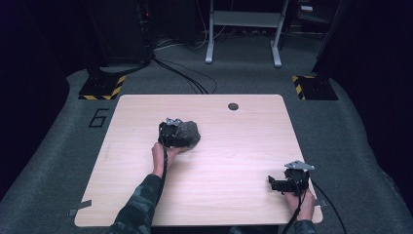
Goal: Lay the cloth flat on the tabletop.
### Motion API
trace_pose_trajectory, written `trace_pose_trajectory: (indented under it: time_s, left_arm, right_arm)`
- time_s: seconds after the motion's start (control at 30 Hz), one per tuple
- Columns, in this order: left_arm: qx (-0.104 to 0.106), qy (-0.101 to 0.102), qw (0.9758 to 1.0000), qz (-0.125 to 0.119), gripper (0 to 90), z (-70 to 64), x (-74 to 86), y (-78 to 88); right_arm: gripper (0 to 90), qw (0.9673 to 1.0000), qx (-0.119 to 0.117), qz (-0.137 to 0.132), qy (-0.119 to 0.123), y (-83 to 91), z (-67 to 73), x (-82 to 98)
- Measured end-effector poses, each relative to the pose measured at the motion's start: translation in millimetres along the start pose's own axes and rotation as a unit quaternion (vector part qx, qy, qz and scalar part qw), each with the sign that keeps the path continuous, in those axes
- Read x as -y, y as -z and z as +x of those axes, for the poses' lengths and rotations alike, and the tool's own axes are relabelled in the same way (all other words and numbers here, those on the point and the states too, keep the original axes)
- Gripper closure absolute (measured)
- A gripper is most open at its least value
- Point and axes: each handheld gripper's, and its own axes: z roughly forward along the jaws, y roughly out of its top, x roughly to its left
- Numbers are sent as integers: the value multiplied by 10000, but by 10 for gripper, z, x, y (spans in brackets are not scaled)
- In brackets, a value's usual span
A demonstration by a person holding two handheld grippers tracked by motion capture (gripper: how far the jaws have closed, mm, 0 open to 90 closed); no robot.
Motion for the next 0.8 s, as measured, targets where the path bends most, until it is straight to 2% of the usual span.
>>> trace_pose_trajectory:
  time_s: [0.07, 0.13, 0.17, 0.23, 0.33, 0.43, 0.53, 0.63, 0.77, 0.8]
  left_arm:
    - [58, 40, 10000, 50, 277, 1, 29, -41]
    - [32, 67, 9999, 78, 401, -3, 60, -78]
    - [26, 64, 10000, 60, 437, -7, 86, -99]
    - [-24, 69, 10000, 3, 605, -5, 114, -101]
    - [-34, 148, 9998, -148, 770, -13, 114, -84]
    - [-4, 20, 9996, -265, 814, -39, 86, -15]
    - [20, -79, 9990, -440, 826, -61, 57, 77]
    - [39, -197, 9985, -501, 826, -81, 36, 152]
    - [141, -329, 9966, -742, 826, -140, 5, 373]
    - [162, -415, 9959, -784, 826, -164, 3, 433]
  right_arm:
    - [15, 10000, -3, 4, -3, 0, 1, 0]
    - [15, 10000, -4, 4, -2, 0, 1, 0]
    - [15, 10000, -4, 3, 0, 0, 1, 0]
    - [15, 10000, -3, 0, 5, 0, 0, 0]
    - [15, 10000, -5, 4, -1, 0, 1, 0]
    - [15, 10000, -5, 0, 2, 0, 0, 0]
    - [15, 10000, -4, 2, 1, 0, 1, 0]
    - [16, 10000, -1, -1, 2, 0, -1, 0]
    - [16, 10000, -1, 0, -2, 0, 0, 0]
    - [16, 10000, -1, -1, -1, 0, 0, 0]
